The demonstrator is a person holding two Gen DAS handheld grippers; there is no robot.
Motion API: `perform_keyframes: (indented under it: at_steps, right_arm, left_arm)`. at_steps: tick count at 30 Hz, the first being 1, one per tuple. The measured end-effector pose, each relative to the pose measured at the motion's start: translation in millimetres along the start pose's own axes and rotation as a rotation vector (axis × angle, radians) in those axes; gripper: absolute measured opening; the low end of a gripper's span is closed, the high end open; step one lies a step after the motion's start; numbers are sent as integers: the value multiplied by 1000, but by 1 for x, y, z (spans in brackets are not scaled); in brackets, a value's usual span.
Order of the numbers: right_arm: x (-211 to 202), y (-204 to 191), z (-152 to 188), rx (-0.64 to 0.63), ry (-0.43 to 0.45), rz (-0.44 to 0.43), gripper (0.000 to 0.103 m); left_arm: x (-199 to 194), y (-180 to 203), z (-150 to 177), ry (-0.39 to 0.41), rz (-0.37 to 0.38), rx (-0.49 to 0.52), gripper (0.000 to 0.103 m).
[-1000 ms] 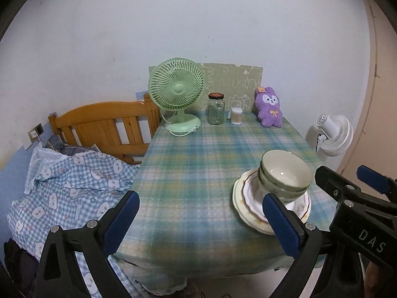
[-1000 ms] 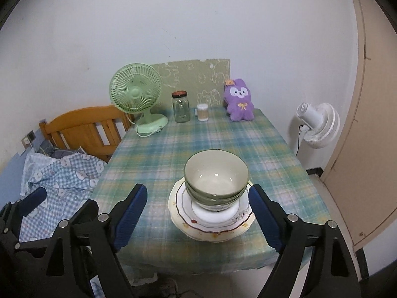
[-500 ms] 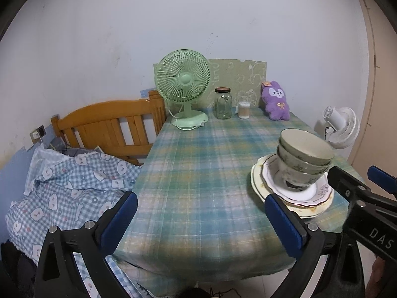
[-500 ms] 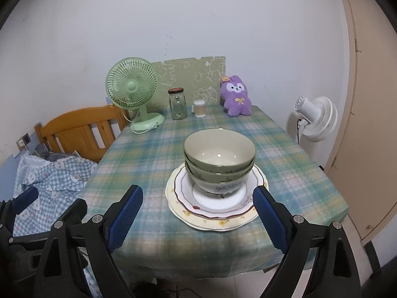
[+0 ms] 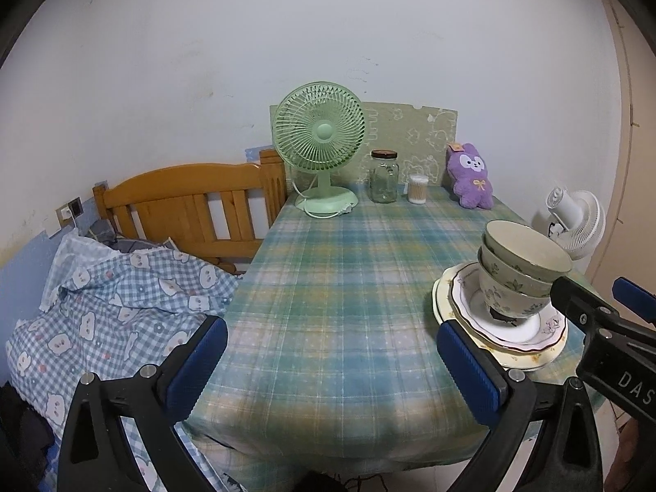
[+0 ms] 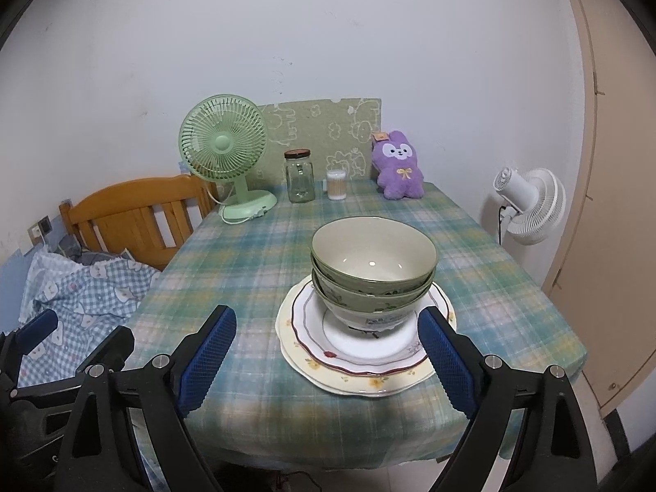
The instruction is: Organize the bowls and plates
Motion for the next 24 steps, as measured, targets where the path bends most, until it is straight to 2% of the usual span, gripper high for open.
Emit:
perform_keyframes:
  at_steps: [6, 24]
  right_arm:
    - [2, -3, -2, -19, -17, 3, 92]
    - [2, -4, -4, -16, -35, 24, 92]
  left_arm:
    - [-1, -7, -6, 9, -1, -29, 103]
    - [-2, -4, -14, 18, 19, -5, 103]
Point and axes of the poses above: each gripper's, at about its wrist camera, not at the fingertips, and x roughly the way its jaws point, y to its right, z to its underside, the point moved 8 cm from there along x, roughly the way its jaws point, and after that the axes turned 10 degrees about -x, right-handed, at the moved point
